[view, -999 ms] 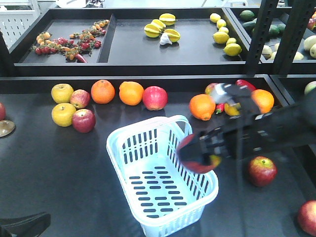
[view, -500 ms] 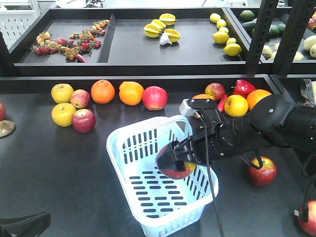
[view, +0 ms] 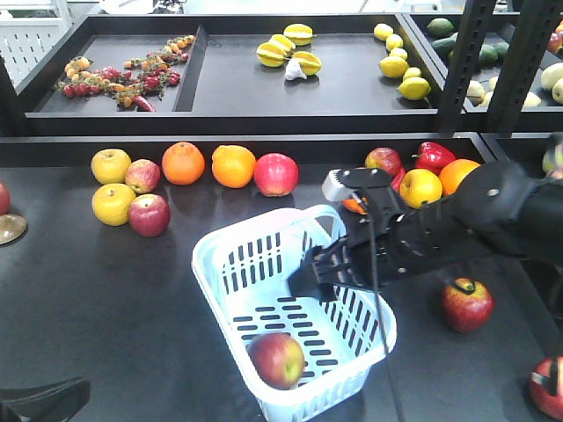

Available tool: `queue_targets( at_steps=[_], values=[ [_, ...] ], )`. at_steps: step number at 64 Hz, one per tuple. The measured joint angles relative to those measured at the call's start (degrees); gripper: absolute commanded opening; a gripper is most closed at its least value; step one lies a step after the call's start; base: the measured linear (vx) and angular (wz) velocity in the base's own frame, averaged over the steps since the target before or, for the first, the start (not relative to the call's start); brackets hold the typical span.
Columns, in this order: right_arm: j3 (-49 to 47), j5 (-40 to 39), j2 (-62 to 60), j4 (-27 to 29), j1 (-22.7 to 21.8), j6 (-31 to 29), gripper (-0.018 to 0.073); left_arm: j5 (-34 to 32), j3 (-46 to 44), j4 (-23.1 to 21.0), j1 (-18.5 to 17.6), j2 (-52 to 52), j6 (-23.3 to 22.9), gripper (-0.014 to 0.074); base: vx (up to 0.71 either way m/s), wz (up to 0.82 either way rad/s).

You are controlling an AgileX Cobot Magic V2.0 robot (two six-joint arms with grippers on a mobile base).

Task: Pick three apples into basket with both arms
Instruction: 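Move the apple over the basket and open the right gripper, then reach the right gripper to a red apple beside the orange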

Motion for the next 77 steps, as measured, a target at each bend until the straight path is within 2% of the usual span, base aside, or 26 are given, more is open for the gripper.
queue_targets(
  at_steps=[5, 8, 23, 28, 31, 38, 45, 53, 57, 62, 69, 77],
  values=[
    [0.0, 0.8, -2.5, -5.0, 0.0, 4.1, 0.0113, 0.0, 0.0, 0.0, 0.0, 0.0, 0.0, -0.0006, 0.00, 0.00],
    [0.0, 1.2, -4.3, -9.7, 0.0, 7.3, -0.0013, 0.0, 0.0, 0.0, 0.0, 0.0, 0.0, -0.0006, 0.00, 0.00],
    [0.0, 4.0, -11.1, -31.6, -0.7, 27.0, -0.0008, 0.0, 0.0, 0.0, 0.0, 0.0, 0.0, -0.0006, 0.00, 0.00],
    [0.0, 5.3, -11.5, -38.0, -4.0, 33.4, -0.0001, 0.0, 0.0, 0.0, 0.0, 0.0, 0.0, -0.0006, 0.00, 0.00],
    [0.0, 5.7, -11.5, -40.0, -6.7, 35.5, 0.0007, 0.0, 0.0, 0.0, 0.0, 0.0, 0.0, -0.0006, 0.00, 0.00],
    [0.0, 5.8, -11.1, -40.7, -15.3, 36.0, 0.0065, 0.0, 0.0, 0.0, 0.0, 0.0, 0.0, -0.0006, 0.00, 0.00],
    [-1.4, 7.3, -8.8, -36.2, -22.6, 29.8, 0.0220, 0.0, 0.0, 0.0, 0.0, 0.0, 0.0, -0.0006, 0.00, 0.00],
    [-5.1, 9.9, -3.8, -29.4, -26.5, 22.3, 0.0473, -0.1, 0.0, 0.0, 0.0, 0.0, 0.0, -0.0006, 0.00, 0.00],
    [-7.7, 10.5, -0.5, -28.4, -27.2, 21.3, 0.0614, -0.1, 0.0, 0.0, 0.0, 0.0, 0.0, -0.0006, 0.00, 0.00],
    [-11.4, 11.6, 3.8, -28.5, -27.3, 21.3, 0.0719, -0.1, 0.0, 0.0, 0.0, 0.0, 0.0, -0.0006, 0.00, 0.00],
    [-17.5, 13.9, 10.3, -29.4, -27.3, 23.1, 0.0724, -0.1, 0.0, 0.0, 0.0, 0.0, 0.0, -0.0006, 0.00, 0.00],
    [-23.1, 17.1, 17.0, -33.9, -27.3, 26.7, 0.0704, -0.1, 0.0, 0.0, 0.0, 0.0, 0.0, -0.0006, 0.00, 0.00]
  ],
)
